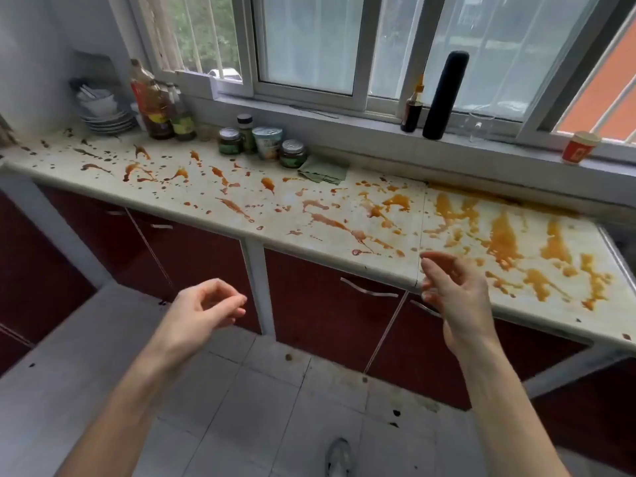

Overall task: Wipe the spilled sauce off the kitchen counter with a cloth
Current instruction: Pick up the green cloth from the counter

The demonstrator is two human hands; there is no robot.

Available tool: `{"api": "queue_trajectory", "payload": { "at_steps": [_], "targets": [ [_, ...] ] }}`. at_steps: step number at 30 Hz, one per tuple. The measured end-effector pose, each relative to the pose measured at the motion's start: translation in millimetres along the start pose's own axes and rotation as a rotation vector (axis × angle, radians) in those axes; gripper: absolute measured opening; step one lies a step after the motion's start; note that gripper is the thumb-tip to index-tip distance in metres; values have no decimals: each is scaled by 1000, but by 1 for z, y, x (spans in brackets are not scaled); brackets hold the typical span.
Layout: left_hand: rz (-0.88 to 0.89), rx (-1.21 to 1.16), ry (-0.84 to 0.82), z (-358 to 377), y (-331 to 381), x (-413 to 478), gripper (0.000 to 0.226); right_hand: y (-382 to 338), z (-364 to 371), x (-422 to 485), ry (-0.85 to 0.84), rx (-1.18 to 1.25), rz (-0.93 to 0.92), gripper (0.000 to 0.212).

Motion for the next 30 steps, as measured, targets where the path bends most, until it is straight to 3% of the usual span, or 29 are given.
{"api": "queue_trajectory", "payload": {
  "at_steps": [6, 15, 20, 25, 30],
  "targets": [
    [36, 81, -81, 47, 25, 92, 15, 23, 56, 73, -23, 6, 58, 7],
    [55, 136, 32, 92, 75, 260, 27, 28, 184, 231, -145, 9, 123, 9],
    [53, 234, -5, 121, 75, 346, 23, 37, 225, 295, -138, -53, 158, 13],
    [97, 439, -76, 150, 64, 440, 19, 52, 261, 343, -83, -121, 178, 15],
    [285, 735, -216, 203, 55, 548, 34, 75, 284, 380, 35, -202, 207, 15]
  ]
}}
Point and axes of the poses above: each hand's wrist, its own x-axis towards the middle knuckle, its own z-axis out of the palm, y = z × x, the point moved 9 cm from there along x, towards the middle knuckle, and after that the axes turned 8 degrees about y, right-handed, at the moved point
